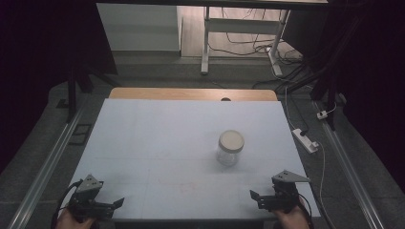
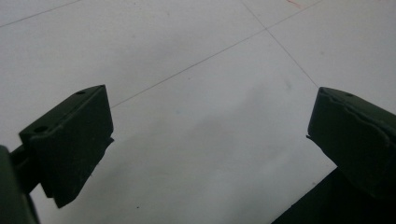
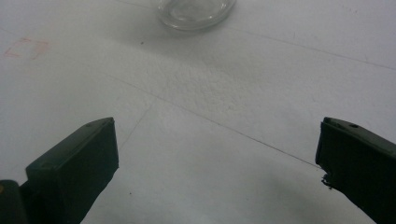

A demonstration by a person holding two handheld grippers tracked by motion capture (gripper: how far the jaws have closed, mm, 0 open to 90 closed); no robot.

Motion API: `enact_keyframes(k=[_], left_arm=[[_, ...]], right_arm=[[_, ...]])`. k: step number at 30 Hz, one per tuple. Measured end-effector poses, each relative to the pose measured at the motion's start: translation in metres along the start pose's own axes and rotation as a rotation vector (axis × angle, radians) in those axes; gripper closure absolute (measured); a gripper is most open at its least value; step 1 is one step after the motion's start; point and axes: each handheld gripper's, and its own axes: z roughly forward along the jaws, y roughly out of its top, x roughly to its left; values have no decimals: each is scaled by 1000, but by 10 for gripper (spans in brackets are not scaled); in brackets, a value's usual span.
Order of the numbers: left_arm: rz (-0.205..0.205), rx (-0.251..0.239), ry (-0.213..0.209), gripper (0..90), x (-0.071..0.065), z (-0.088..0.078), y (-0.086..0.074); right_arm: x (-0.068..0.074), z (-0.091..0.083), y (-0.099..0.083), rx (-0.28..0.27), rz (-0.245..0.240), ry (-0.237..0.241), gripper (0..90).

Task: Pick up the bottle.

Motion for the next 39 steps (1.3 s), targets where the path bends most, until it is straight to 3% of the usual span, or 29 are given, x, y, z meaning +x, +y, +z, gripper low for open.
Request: enact_keyframes(k=[16, 31, 39], left_arm=[[2, 6, -33, 11, 1, 0, 0], [0, 10, -34, 13, 1, 1, 0], [-1, 2, -40, 12, 1, 0, 0]], right_arm=[[7, 7, 2, 68, -74, 21, 0], [8, 6, 2, 64, -85, 24, 0], [11, 3, 3, 31, -114, 31, 0]])
